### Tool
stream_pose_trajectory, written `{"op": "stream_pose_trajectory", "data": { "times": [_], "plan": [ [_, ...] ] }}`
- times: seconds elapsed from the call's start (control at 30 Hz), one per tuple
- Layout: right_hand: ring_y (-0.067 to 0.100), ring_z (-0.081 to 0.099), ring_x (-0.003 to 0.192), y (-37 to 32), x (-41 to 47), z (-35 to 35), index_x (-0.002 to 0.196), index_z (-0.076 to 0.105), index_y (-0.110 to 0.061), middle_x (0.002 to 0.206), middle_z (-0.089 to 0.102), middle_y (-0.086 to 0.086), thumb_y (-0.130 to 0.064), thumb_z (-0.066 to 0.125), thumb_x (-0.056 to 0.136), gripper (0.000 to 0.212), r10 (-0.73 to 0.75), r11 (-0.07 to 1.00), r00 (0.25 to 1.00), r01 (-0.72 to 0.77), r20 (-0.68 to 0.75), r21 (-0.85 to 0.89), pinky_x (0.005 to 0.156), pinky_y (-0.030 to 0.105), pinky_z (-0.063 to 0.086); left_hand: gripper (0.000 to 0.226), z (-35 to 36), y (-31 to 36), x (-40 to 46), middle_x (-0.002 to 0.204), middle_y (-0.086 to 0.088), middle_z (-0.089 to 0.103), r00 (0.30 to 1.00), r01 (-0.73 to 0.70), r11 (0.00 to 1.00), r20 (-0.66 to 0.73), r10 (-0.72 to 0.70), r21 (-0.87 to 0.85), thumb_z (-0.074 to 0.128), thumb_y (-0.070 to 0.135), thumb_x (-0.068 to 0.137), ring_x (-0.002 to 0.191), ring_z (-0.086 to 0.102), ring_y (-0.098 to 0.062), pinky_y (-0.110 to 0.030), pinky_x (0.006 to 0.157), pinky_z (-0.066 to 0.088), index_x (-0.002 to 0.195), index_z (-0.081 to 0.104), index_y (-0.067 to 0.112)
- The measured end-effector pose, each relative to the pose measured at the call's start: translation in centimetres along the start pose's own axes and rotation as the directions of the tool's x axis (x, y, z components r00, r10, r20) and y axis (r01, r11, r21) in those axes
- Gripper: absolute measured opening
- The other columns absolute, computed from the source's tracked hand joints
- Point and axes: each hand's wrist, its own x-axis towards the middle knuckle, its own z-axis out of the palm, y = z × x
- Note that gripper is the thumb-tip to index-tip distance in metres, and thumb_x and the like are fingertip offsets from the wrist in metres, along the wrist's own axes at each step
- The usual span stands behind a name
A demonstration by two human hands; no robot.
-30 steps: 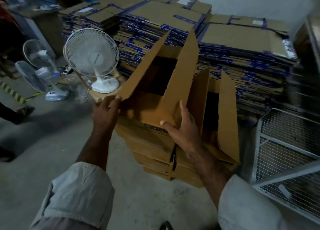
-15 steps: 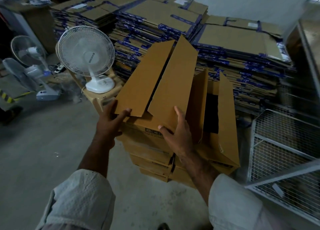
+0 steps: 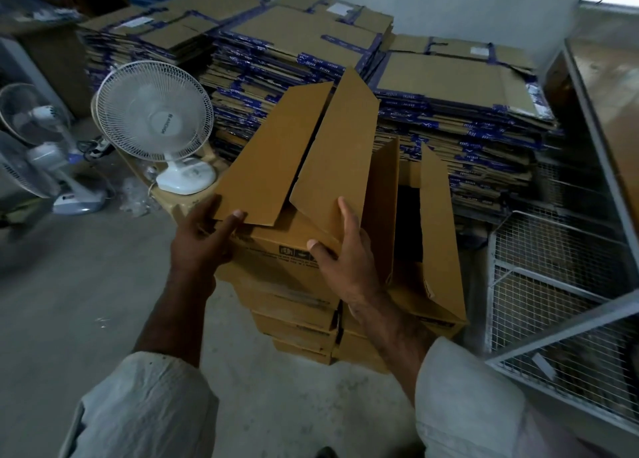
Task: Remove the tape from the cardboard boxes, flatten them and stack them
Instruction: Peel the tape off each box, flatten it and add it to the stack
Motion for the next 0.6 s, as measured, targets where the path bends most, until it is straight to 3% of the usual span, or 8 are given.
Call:
{"op": "stream_pose_trajectory", "data": {
  "times": [0.13,0.2,0.27,0.43,0.6],
  "plan": [
    [0.029,0.043,0.138,-0.4,-0.3,-0.4,0.159,0.014,-0.05,0.157,0.03,0.007,-0.041,0.07,0.095,0.086,-0.048,0.999,0.999,0.048,-0.025,-0.002,0.108,0.047,0.048,0.065,-0.1,0.8,-0.5,0.124,0.009,0.056,0.999,-0.045,0.999,0.002,0.045,0.0,0.082,0.034,0.085,0.109,0.064,-0.021,-0.052,0.086,0.059,0.143,0.055,0.032],
    [0.028,0.044,0.138,-1.0,-0.5,-0.8,0.159,0.015,-0.049,0.158,0.029,0.006,-0.041,0.07,0.095,0.085,-0.096,0.995,0.994,0.096,-0.041,-0.007,0.107,0.045,0.048,0.065,-0.2,1.6,-0.8,0.128,0.008,0.057,0.996,-0.084,0.996,-0.006,0.084,-0.019,0.082,0.031,0.085,0.104,0.07,-0.018,-0.049,0.086,0.059,0.144,0.054,0.032],
    [0.025,0.044,0.138,-1.8,-0.6,-1.3,0.159,0.016,-0.049,0.159,0.028,0.004,-0.039,0.07,0.095,0.085,-0.158,0.987,0.985,0.157,-0.066,-0.011,0.105,0.039,0.048,0.064,-0.3,2.6,-1.1,0.128,0.014,0.056,0.99,-0.138,0.989,-0.01,0.137,-0.051,0.08,0.027,0.087,0.095,0.074,-0.01,-0.045,0.085,0.059,0.145,0.052,0.031],
    [0.008,0.039,0.13,-4.2,-0.3,-3.6,0.16,0.019,-0.044,0.16,0.028,0.001,-0.035,0.072,0.094,0.086,-0.3,0.954,0.941,0.3,-0.155,-0.021,0.082,0.004,0.032,0.059,0.5,6.1,-1.4,0.136,0.017,0.053,0.957,-0.288,0.952,-0.003,0.29,-0.101,0.082,0.032,0.085,0.124,0.061,-0.021,-0.045,0.082,0.059,0.138,0.057,0.037],
    [0.01,0.041,0.129,-5.8,0.2,-8.3,0.16,0.021,-0.043,0.159,0.03,0.0,-0.037,0.073,0.092,0.085,-0.391,0.92,0.891,0.386,-0.23,-0.071,0.079,0.005,0.031,0.055,3.7,9.3,-2.2,0.141,0.005,0.045,0.909,-0.416,0.906,0.001,0.417,-0.084,0.085,0.049,0.076,0.123,0.06,-0.024,-0.05,0.078,0.063,0.127,0.063,0.046]
  ]
}}
